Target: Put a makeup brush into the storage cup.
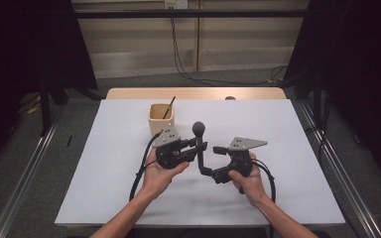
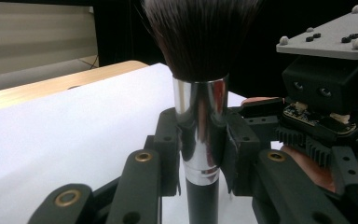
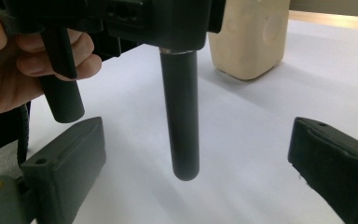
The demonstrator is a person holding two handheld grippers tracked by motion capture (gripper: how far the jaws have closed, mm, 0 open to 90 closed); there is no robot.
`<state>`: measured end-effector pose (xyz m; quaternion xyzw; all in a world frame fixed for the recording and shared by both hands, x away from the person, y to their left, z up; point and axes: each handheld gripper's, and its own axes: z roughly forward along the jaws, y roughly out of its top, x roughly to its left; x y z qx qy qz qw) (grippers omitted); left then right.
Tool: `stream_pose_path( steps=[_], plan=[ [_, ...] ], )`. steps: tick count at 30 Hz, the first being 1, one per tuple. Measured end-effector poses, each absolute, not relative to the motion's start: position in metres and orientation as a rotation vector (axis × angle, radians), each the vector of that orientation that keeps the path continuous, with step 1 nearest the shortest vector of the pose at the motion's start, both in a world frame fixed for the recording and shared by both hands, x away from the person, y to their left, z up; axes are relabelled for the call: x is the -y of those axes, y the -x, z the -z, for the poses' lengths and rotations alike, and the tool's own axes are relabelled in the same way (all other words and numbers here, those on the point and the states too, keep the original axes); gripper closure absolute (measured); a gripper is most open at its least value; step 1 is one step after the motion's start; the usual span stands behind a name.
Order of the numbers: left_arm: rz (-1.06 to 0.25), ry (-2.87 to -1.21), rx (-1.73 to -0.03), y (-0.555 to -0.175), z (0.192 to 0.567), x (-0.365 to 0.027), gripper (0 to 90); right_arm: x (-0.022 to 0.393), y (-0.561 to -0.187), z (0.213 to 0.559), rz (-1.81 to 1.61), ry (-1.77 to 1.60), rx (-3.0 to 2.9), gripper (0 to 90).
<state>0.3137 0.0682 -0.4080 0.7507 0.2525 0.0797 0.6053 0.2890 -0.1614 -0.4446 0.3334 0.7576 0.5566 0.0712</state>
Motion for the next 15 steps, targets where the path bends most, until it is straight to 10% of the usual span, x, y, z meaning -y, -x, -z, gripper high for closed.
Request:
stream_pose_path(
  steps=[15],
  plan=[
    [-0.209, -1.742, -0.595, -0.315, 0.406, -0.079, 70.7, 0.173, -0.285, 0.442, -1.663, -1.003, -2.206, 2.7]
  ],
)
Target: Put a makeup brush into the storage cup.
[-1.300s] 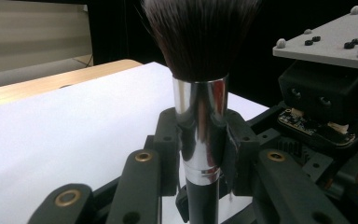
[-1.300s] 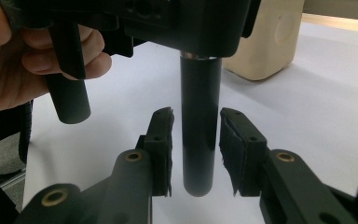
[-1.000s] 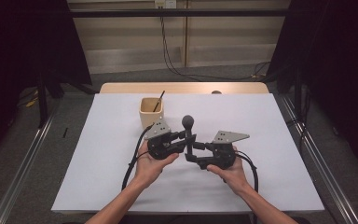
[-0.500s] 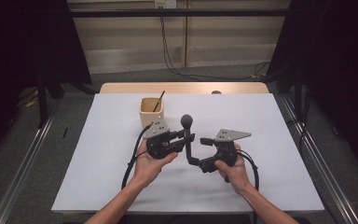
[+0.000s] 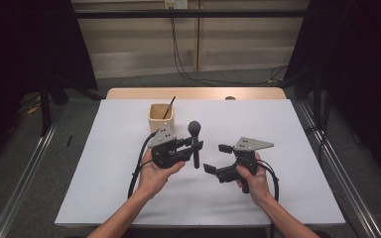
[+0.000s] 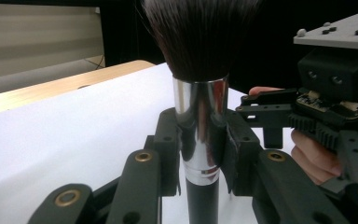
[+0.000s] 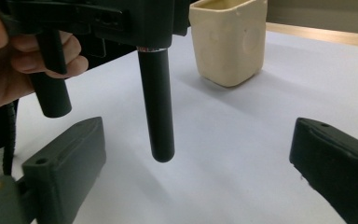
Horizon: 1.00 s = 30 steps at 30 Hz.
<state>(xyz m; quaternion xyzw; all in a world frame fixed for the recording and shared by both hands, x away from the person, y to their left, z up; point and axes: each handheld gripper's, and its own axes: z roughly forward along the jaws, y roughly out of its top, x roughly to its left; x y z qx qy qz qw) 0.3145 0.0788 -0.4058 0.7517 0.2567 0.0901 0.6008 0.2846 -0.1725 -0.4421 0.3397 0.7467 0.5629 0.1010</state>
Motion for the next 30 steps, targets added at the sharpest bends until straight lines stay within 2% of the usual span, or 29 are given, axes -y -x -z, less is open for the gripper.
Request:
stream_pose_path(
  steps=[13, 30],
  plan=[
    [-0.242, -1.746, -0.625, -0.318, 0.403, -0.100, 70.6, 0.185, -0.280, 0.443, -1.614, -1.015, -2.105, 1.3],
    [-0.271, -1.745, -0.679, -0.326, 0.398, -0.127, 70.7, 0.228, -0.260, 0.451, -1.496, -1.091, -1.950, 1.4]
  ],
)
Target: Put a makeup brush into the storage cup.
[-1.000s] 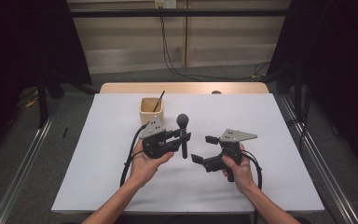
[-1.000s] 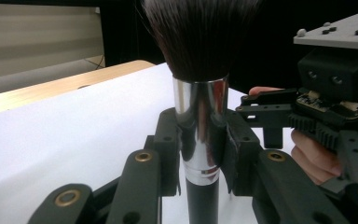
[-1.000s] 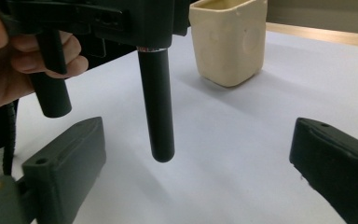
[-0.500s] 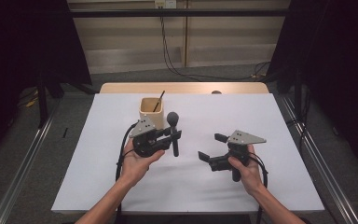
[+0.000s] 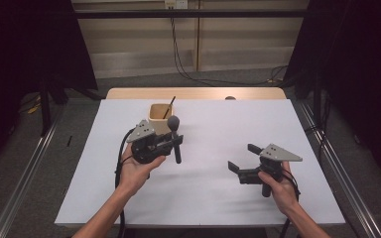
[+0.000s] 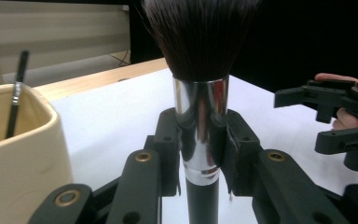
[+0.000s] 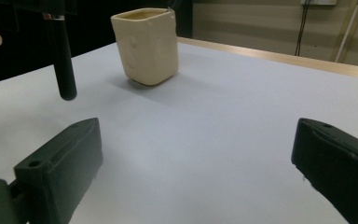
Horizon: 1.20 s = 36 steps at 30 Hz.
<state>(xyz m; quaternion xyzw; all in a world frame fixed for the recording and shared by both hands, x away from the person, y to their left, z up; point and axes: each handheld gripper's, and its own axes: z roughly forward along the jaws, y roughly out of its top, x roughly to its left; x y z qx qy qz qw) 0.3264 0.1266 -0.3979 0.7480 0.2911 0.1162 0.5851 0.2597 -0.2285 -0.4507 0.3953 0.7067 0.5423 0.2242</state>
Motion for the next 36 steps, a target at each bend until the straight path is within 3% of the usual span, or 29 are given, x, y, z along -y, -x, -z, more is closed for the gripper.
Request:
stream_pose_path(
  steps=[23, 36],
  plan=[
    [-0.372, -1.696, -0.728, -0.348, 0.368, -0.164, 70.6, 0.284, -0.235, 0.462, -1.415, -1.165, -1.786, 0.2],
    [-0.415, -1.657, -0.768, -0.367, 0.355, -0.181, 70.7, 0.289, -0.228, 0.462, -1.438, -1.175, -1.761, 0.5]
  ],
)
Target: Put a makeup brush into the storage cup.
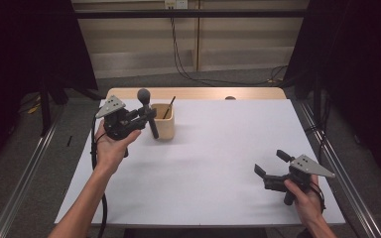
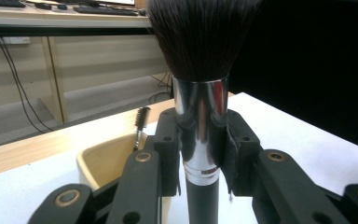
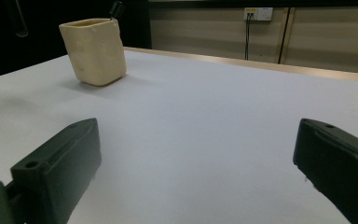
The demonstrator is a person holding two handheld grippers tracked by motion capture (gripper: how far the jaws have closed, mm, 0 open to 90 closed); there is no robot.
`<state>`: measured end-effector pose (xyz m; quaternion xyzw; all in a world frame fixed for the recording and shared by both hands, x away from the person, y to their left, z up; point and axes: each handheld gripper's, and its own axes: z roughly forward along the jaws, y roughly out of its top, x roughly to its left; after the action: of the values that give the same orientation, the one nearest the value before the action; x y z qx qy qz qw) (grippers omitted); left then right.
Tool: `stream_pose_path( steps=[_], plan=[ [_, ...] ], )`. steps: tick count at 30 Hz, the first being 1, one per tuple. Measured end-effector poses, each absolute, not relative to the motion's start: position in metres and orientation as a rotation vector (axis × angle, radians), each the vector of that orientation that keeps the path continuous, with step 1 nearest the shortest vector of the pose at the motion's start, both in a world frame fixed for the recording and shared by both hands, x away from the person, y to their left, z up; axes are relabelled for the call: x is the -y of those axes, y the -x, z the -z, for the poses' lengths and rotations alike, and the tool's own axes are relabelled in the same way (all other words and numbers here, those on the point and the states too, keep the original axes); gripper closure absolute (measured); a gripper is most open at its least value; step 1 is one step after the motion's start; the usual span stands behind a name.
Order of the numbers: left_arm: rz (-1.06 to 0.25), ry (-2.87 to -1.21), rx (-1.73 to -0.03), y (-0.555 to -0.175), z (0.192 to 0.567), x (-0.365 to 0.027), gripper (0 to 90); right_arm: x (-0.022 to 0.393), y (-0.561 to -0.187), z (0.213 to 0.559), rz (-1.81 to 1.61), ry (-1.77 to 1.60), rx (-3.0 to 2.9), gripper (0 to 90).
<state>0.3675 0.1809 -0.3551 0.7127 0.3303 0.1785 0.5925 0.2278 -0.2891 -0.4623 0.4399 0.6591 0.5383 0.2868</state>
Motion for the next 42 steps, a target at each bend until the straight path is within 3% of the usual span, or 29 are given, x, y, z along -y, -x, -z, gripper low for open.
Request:
stream_pose_path(
  steps=[42],
  plan=[
    [-0.547, -1.653, -0.802, -0.429, 0.334, -0.166, 70.6, 0.291, -0.227, 0.462, -1.452, -1.181, -1.759, 0.0]
  ],
)
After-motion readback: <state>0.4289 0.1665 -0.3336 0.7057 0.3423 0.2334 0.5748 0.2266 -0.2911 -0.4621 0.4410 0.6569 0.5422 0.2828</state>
